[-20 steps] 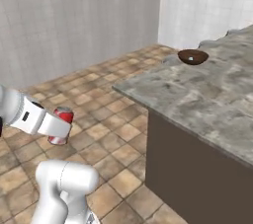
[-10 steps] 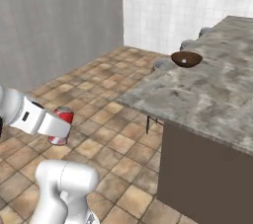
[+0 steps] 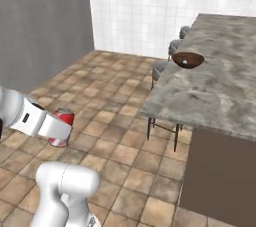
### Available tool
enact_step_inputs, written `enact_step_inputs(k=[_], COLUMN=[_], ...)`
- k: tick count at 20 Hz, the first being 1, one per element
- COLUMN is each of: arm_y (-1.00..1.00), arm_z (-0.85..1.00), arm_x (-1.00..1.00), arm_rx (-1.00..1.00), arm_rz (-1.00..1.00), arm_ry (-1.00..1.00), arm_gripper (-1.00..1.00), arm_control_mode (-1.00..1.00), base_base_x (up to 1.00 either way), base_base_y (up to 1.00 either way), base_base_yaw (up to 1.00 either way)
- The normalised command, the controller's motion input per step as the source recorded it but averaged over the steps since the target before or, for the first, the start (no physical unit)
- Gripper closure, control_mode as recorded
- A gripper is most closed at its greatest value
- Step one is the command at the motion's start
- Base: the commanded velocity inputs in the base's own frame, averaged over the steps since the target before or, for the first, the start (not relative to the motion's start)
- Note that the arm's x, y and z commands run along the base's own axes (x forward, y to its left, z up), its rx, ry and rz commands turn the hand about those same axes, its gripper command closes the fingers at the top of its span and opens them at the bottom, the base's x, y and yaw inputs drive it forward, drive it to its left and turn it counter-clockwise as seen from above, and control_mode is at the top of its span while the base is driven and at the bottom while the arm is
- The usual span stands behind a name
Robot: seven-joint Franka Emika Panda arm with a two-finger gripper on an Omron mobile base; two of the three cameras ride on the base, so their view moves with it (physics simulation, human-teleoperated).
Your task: Open the fridge, grab two sodas, and place both sodas inside the bowl with ice on the dining counter.
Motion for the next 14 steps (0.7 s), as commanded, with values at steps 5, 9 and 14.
enact_step_inputs(k=[5, 9, 14], arm_y=[0.00, 0.00, 0.00], arm_z=[0.00, 0.00, 0.00], arm_x=[0.00, 0.00, 0.00], arm_rx=[0.00, 0.00, 0.00], arm_rz=[0.00, 0.00, 0.00], arm_ry=[0.00, 0.00, 0.00], arm_gripper=[1.00, 1.00, 1.00], arm_control_mode=[1.00, 1.00, 1.00], base_base_x=[0.50, 0.61, 0.64], base_base_y=[0.91, 0.77, 0.69], base_base_yaw=[-0.41, -0.46, -0.49])
